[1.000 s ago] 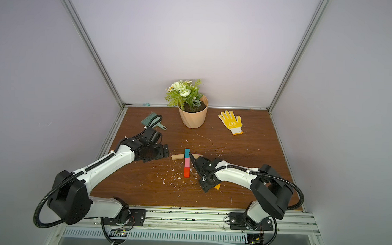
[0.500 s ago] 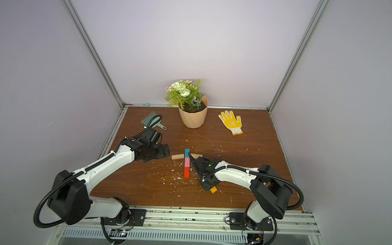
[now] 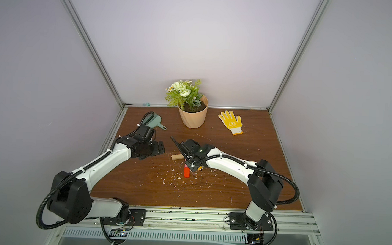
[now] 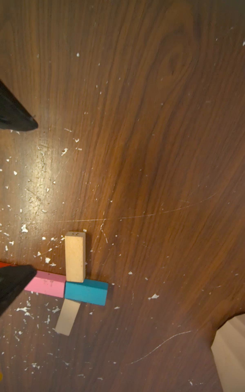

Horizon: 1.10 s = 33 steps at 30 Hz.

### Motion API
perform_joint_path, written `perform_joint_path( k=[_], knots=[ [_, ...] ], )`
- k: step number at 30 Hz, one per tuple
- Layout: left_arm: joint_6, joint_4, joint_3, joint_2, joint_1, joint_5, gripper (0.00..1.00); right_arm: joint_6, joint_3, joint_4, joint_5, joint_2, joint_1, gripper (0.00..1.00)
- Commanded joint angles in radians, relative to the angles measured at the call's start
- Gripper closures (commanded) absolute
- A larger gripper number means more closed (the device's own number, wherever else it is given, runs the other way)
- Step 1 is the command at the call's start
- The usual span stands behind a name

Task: Assemble the letter t with building blocks
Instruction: Pick up the building block from the center of the board, then assemble the building block at the center of the board.

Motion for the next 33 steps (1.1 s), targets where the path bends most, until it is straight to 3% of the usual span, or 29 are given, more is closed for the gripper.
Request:
perform_joint_path(
  k=[1, 12, 18, 23, 33],
  knots=[
    [0.034, -0.003, 0.002, 0.007, 0.040, 0.007, 0.01, -0.228, -0.039, 0.007, 0.142, 0.001, -0.002, 1.00],
    [0.104, 0.083, -0.029, 0.078, 0.065, 0.048, 0.01, -0.528, -0.166, 0.109, -0.117, -0.101, -0.084, 1.00],
    [0.150, 0.087, -0.016, 0.126, 0.138, 0.158, 0.02, -0.576, -0.255, 0.137, -0.148, -0.111, -0.084, 1.00],
    [0.163, 0.074, -0.008, 0.136, 0.164, 0.159, 0.01, -0.626, -0.201, 0.022, -0.184, -0.052, -0.078, 1.00],
    [0.164, 0.074, -0.006, 0.110, 0.165, 0.138, 0.01, -0.707, -0.195, 0.043, -0.191, 0.033, -0.026, 1.00]
  ],
)
